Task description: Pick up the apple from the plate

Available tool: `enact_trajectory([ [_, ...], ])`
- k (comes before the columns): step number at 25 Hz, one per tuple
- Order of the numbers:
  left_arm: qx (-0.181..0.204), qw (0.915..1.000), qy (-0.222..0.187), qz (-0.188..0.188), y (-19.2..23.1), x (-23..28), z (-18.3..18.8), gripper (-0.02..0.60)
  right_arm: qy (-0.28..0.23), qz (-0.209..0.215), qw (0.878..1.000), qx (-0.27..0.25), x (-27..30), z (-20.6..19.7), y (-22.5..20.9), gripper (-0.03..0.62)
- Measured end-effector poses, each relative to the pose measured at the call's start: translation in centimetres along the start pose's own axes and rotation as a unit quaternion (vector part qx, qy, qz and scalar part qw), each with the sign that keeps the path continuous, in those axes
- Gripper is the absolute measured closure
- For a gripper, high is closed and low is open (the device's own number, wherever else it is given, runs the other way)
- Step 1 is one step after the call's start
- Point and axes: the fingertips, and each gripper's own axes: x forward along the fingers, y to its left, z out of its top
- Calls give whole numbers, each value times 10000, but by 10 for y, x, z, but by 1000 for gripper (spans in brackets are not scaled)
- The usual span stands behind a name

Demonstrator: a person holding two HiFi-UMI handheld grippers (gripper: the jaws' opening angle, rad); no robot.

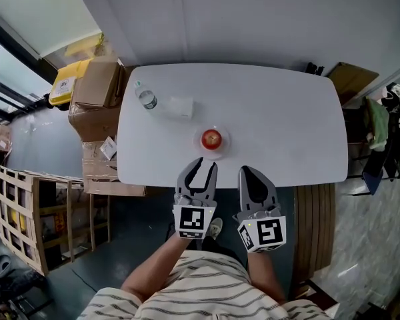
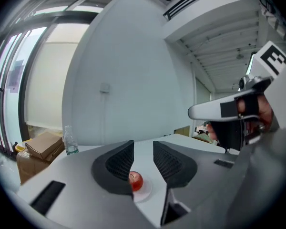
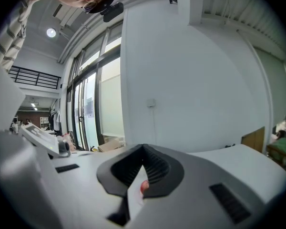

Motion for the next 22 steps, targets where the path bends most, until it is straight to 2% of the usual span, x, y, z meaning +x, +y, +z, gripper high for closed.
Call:
enact_trajectory([
  [9, 0, 9986, 522, 106, 11, 36, -59, 355, 83, 48, 9999, 43, 6, -7, -1, 582],
  [22, 215, 9936, 1108, 84, 17, 80, -126, 250, 212, 34, 9997, 93, 6, -17, -9, 582],
])
